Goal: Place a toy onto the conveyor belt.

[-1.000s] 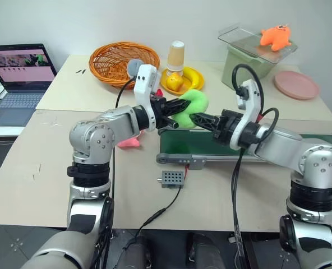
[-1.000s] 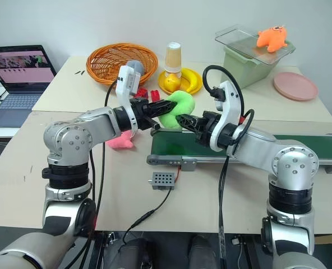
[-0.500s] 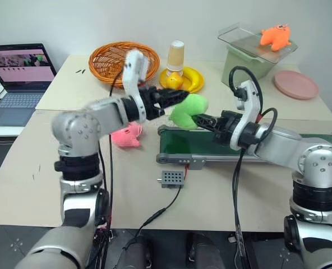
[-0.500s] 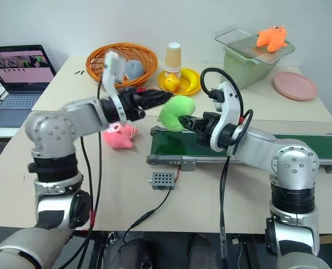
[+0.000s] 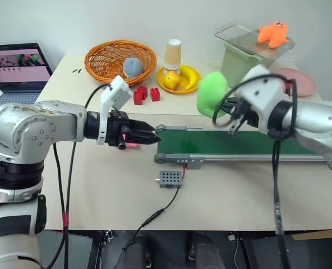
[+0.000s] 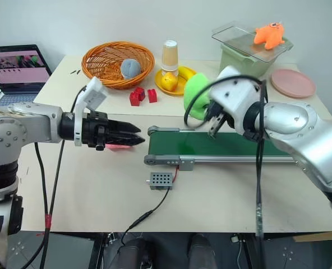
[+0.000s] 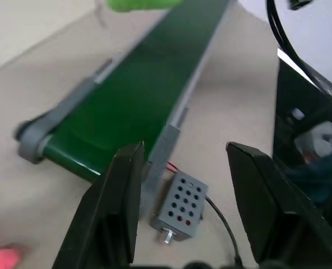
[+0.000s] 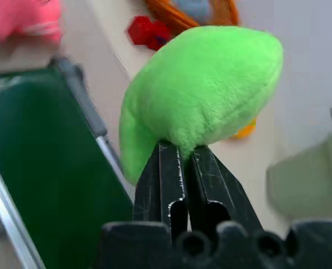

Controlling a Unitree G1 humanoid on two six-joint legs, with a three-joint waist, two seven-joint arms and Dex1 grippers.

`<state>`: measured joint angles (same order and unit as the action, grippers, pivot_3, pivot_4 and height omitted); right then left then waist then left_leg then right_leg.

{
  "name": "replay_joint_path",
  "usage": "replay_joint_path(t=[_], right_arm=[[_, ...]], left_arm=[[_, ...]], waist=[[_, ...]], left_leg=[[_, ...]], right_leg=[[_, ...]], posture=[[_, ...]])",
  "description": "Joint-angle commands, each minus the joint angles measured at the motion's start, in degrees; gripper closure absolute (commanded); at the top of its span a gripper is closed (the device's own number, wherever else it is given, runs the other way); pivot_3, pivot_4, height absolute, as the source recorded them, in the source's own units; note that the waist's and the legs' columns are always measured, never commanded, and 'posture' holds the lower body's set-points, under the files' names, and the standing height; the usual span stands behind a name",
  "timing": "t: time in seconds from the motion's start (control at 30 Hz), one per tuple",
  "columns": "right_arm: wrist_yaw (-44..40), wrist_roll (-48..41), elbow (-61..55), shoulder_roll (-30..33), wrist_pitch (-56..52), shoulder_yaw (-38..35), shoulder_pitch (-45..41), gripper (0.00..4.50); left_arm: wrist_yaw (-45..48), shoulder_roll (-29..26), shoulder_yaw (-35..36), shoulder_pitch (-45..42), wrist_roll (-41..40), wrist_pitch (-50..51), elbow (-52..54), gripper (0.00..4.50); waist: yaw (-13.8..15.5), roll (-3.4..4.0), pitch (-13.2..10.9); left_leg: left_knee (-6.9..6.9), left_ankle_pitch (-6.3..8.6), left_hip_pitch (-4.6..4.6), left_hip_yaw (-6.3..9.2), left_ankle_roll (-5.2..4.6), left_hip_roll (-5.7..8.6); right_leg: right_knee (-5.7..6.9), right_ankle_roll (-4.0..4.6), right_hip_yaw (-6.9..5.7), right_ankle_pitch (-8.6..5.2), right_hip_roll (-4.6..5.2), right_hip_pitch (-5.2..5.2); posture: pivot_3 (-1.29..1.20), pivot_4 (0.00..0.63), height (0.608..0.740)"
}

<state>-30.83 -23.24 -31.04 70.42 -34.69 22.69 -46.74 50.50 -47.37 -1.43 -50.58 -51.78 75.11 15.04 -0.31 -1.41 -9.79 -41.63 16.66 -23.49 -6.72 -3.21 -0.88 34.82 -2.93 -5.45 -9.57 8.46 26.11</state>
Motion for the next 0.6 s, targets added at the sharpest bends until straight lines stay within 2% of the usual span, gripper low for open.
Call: replay_joint_path(t=[0.03, 0.17, 0.3, 0.43, 0.6], right_arm=[[-10.97, 16.67, 2.61, 0.95, 16.14, 3.76, -1.37, 4.5], [-15.5, 31.79, 11.46, -1.41, 32.58, 6.62, -2.63, 4.5], [-14.56, 41.51, 19.36, -5.6, 43.35, 6.68, -3.2, 4.5], [-13.73, 47.13, 24.82, -9.11, 49.57, 5.23, -3.0, 4.5], [-15.41, 47.88, 25.14, -11.97, 51.53, 2.89, -1.51, 4.5]], left_arm=[[1.58, -0.5, -0.45, -1.55, 1.09, -2.4, 0.62, 2.01], [2.11, 0.08, -1.09, -2.05, 1.51, -3.03, 0.36, 2.01], [1.87, 0.35, -0.52, -2.11, 0.86, -2.35, 0.91, 2.01], [1.39, 0.2, 0.06, -1.73, 0.27, -1.63, 1.64, 2.01], [1.16, -0.39, 0.38, -1.69, 0.36, -1.46, 1.6, 2.01]], waist=[[-0.11, 0.0, 0.0], [-0.32, 0.0, 0.0], [-0.4, -0.01, 0.0], [-0.44, 0.0, 0.0], [-0.43, 0.0, 0.0]], left_leg=[[-0.02, 0.0, 0.01, -0.02, 0.0, -0.01], [-0.09, -0.01, 0.02, -0.06, 0.01, 0.01], [-0.08, -0.01, 0.02, -0.06, 0.01, -0.05], [-0.08, -0.03, 0.0, -0.06, 0.04, -0.06], [-0.08, -0.03, 0.03, -0.04, 0.06, -0.07]], right_leg=[[0.0, -0.01, 0.02, -0.01, 0.0, 0.0], [0.02, -0.02, 0.04, -0.01, 0.02, -0.01], [0.06, 0.0, 0.03, -0.02, 0.01, 0.01], [0.07, 0.06, 0.0, 0.02, 0.01, 0.0], [0.07, 0.07, 0.0, 0.02, 0.01, -0.01]], posture=[[0.0, 0.15, 0.734], [0.0, 0.15, 0.734], [0.0, 0.15, 0.734], [0.0, 0.15, 0.734], [0.0, 0.15, 0.734]])
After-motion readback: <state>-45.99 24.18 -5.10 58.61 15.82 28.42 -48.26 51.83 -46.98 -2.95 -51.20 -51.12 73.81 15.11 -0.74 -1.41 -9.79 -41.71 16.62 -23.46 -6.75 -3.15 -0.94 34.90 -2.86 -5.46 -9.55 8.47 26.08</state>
